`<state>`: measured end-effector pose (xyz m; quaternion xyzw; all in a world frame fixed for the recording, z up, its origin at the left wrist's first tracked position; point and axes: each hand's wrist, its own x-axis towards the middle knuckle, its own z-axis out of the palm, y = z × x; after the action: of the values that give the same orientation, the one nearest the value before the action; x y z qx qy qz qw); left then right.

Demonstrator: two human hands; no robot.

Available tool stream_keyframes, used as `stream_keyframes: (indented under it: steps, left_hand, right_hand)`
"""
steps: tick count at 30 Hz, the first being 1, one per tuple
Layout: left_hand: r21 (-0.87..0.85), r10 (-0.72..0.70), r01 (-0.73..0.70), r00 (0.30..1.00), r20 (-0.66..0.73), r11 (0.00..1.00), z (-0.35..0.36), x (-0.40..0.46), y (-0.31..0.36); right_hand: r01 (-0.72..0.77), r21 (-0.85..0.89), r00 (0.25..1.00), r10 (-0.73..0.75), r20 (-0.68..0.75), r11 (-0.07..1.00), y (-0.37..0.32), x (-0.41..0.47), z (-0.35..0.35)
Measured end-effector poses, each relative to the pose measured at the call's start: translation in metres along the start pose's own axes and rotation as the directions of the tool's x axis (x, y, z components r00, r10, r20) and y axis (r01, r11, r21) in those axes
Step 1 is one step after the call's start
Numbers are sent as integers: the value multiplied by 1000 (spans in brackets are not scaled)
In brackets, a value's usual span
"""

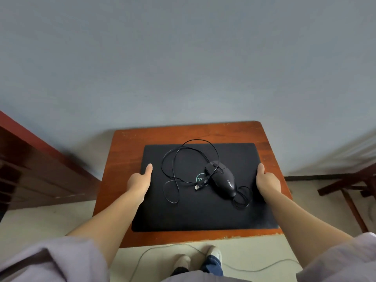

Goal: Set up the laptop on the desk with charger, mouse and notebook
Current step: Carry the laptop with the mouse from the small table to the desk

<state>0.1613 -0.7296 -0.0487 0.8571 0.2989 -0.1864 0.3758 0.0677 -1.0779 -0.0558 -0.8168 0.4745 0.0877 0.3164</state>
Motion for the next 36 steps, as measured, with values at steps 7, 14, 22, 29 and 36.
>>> stream_keyframes:
  steps: [7,14,22,29,36]
  left_hand:
    - [141,224,-249,959,172,958,38,-22,31]
    - [260,390,-518,822,414,815,121,-97,60]
    - [235,425,-769,548,720,594,263,-257,76]
    - [189,347,-853,387,854,486,390,-417,48]
    - [137,334,-906,283,899,399,502,-553,46]
  right_hand:
    - [-145,217,976,175,-127,965,85,-52,-28]
    - [-349,475,841,494,-221,808,208,-118,-56]
    - [-467,705,567,793,-225,534,371,-197,-95]
    - [-497,792,379,910,-169,354,518,-239,-158]
    - [-500,817,285,945,-160,289,636,-239,-235]
